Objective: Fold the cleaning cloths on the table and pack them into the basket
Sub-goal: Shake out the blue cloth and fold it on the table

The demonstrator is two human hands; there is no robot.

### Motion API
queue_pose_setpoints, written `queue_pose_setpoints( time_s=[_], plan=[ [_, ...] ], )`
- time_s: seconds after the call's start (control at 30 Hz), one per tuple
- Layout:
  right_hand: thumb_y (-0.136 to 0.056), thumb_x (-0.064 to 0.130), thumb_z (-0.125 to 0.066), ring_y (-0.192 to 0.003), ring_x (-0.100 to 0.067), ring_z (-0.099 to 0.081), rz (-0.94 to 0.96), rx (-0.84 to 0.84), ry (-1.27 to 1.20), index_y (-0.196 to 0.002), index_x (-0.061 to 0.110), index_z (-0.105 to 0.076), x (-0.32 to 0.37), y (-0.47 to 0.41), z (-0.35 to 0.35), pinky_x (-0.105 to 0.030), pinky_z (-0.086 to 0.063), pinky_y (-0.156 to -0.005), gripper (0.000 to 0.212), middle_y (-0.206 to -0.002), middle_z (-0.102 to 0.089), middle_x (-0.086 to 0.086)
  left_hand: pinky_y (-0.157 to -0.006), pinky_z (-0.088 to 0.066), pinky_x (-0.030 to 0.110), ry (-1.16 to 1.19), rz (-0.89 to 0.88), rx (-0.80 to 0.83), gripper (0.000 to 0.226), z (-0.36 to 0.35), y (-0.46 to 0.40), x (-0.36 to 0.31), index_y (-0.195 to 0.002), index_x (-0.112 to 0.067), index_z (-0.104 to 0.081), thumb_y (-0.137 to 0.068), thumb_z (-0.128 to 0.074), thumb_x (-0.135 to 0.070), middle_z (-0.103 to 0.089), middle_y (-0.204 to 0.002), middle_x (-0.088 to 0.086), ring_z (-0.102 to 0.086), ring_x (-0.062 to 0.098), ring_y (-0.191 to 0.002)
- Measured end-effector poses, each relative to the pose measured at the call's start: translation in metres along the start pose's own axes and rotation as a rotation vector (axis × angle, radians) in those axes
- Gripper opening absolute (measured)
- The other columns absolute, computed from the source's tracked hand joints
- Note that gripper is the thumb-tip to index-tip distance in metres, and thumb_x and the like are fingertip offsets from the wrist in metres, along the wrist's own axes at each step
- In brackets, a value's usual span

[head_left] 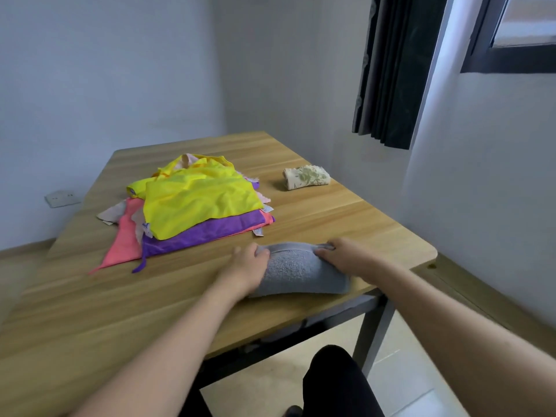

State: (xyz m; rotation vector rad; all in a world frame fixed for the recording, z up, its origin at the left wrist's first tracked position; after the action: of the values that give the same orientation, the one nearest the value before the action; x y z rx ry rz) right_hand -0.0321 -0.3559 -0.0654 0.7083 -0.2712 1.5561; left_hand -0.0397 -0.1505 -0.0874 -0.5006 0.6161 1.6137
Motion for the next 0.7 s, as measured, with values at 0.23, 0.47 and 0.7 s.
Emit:
queue_pose_setpoints(
  time_s=[0.23,0.47,0.7],
  plan=[
    [-0.09,0.037,-0.06,-0.111,-0.022,-0.054,-0.081,0.101,-0.203,-0.118,0.023,-0.057,-0.021,-0.042,0.004,-0.04,-0.043,-0.102,0.032,-0.12,-0.058,-0.003,-0.084,-0.037,0.036,-0.251,-0.002,0.031,0.051,-0.003,-0.023,0.0,-0.105,-0.018,-0.053,-0.087,-0.023,-0.055,-0.056,-0.119,0.009,-0.05,0.03,-0.111],
    [-0.092,0.022,-0.06,-0.106,-0.025,-0.062,-0.134,0.067,-0.277,-0.098,0.012,-0.071,-0.03,-0.103,0.051,-0.044,-0.049,-0.099,0.017,-0.108,-0.069,-0.008,-0.063,-0.033,0.032,-0.001,-0.167,-0.093,0.008,0.003,-0.086,-0.065,-0.091,-0.02,-0.045,-0.093,-0.04,-0.027,-0.056,-0.08,-0.001,-0.051,0.025,-0.079],
    [-0.085,0.018,-0.066,-0.096,-0.022,-0.062,-0.007,-0.305,-0.349,-0.097,0.011,-0.073,-0.024,-0.175,0.134,-0.031,-0.05,-0.085,0.015,-0.099,-0.069,-0.006,-0.059,-0.031,0.032,0.145,-0.258,-0.285,0.006,0.012,-0.169,-0.12,-0.092,-0.021,-0.046,-0.094,-0.042,-0.017,-0.055,-0.08,0.0,-0.05,0.027,-0.073]
  ],
)
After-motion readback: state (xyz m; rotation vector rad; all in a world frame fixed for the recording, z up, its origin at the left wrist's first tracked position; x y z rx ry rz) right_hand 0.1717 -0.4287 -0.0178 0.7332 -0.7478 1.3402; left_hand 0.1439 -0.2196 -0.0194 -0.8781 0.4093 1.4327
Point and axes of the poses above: each hand's wrist, its own y-axis away from the middle knuckle, its own z-axis out of the back of the hand, x = y × z, the point moved 8 cm from there along -y, towards the middle knuckle
